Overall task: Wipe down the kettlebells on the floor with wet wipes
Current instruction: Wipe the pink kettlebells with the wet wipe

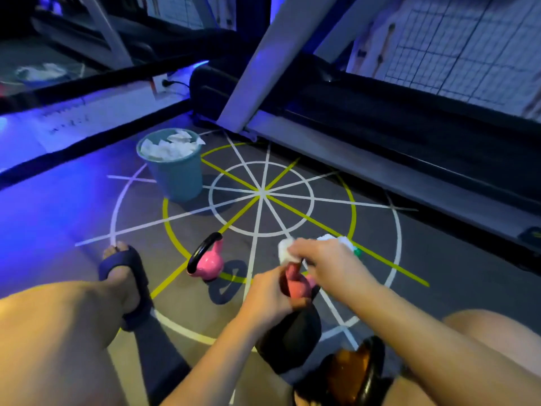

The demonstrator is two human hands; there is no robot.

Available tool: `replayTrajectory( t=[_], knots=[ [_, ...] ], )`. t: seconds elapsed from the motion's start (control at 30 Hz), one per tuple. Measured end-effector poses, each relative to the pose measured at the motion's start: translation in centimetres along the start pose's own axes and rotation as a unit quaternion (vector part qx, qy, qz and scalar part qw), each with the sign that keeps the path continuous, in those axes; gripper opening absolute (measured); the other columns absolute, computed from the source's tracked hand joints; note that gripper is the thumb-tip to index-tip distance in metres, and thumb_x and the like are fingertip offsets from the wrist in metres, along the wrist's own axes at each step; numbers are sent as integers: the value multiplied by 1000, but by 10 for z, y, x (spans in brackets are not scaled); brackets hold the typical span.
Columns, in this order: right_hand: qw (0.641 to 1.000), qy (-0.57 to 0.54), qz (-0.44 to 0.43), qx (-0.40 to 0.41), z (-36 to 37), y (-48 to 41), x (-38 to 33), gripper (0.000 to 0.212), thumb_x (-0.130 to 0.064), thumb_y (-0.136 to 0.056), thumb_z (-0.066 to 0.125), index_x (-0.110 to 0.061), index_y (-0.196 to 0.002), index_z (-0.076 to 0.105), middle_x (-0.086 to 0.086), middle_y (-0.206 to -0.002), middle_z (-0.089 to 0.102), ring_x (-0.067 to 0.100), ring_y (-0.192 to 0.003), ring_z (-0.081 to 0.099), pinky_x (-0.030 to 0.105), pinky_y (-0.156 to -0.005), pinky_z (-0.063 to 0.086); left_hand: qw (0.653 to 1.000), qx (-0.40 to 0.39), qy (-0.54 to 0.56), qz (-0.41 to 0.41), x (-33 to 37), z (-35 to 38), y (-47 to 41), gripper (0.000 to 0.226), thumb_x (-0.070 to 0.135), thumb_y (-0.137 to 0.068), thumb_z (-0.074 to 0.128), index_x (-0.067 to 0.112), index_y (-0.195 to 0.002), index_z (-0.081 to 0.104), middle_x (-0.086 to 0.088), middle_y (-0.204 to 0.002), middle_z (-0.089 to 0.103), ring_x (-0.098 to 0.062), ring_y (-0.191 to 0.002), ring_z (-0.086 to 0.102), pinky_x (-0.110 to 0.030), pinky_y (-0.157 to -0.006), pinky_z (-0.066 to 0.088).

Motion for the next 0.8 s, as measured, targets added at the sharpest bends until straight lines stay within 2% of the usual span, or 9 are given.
replayTrajectory(
  t=[0.07,0.17,0.27,0.33,0.4,0.47,0.6,0.73,0.8],
  knots=[
    [989,63,-126,-48,23,16,-23,38,-10,-86,59,-21,-122,62,0,-130,58,25,-123,56,35,-90,53,1000,-14,-6,-13,2,-1,0,23,24,-76,80,30,-77,59,5,-83,69,-9,-89,67,-29,-72,47],
    [991,46,-122,-6,24,13,4,57,-4,-78,72,-20,-132,61,5,-143,56,28,-132,53,49,-103,50,999,6,45,-24,0,0,0,33,39,-67,86,34,-91,65,12,-86,68,-8,-91,67,-19,-69,46],
    [996,7,-54,74,0,6,35,72,8,-71,70,-25,-134,62,3,-143,56,24,-133,53,42,-111,43,997,-13,60,-39,-3,7,-4,110,47,-58,86,28,-153,35,5,-116,68,-15,-112,63,-25,-84,50],
    [990,14,-126,61,5,10,19,62,2,-73,69,-23,-130,65,0,-139,60,16,-131,52,29,-111,39,997,-22,60,-40,-3,9,-5,131,43,-61,87,27,-162,5,0,-123,67,-20,-116,62,-27,-86,48],
    [975,53,-213,29,23,25,-8,46,-12,-83,54,-18,-126,69,1,-135,63,18,-128,57,36,-107,45,993,-24,108,-36,-7,11,-6,135,39,-59,88,30,-162,1,-3,-128,66,-21,-117,63,-34,-94,52],
    [961,91,-254,53,23,28,-17,41,-13,-78,58,-14,-116,74,4,-125,69,21,-120,63,37,-104,46,990,-20,133,-41,-11,12,-6,136,34,-59,90,32,-161,-1,-2,-129,66,-21,-116,64,-38,-97,53],
    [980,68,-117,144,-12,13,12,75,3,-40,93,-18,-109,76,1,-117,72,19,-108,67,30,-95,46,996,-13,81,-42,-6,12,-6,145,43,-62,91,28,-159,-16,8,-105,69,-14,-104,64,-25,-79,48],
    [963,75,-245,81,19,27,-11,47,-7,-79,65,-12,-126,68,4,-136,62,19,-125,57,34,-111,38,992,-20,119,-46,-8,12,-7,135,32,-70,89,29,-159,-13,5,-122,68,-15,-115,62,-28,-93,49],
    [947,99,-297,66,31,34,-18,40,-10,-84,58,-11,-122,70,5,-133,65,20,-126,57,35,-115,33,991,-18,126,-48,-10,11,-8,131,29,-74,87,29,-159,-13,7,-126,67,-15,-118,62,-24,-92,46]
  ],
)
Point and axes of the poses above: each hand's wrist, its own y-axis away from the middle knuckle, its own z-axis out of the palm, x = y × z, the point moved 5 cm from there along -y, towards the middle knuckle
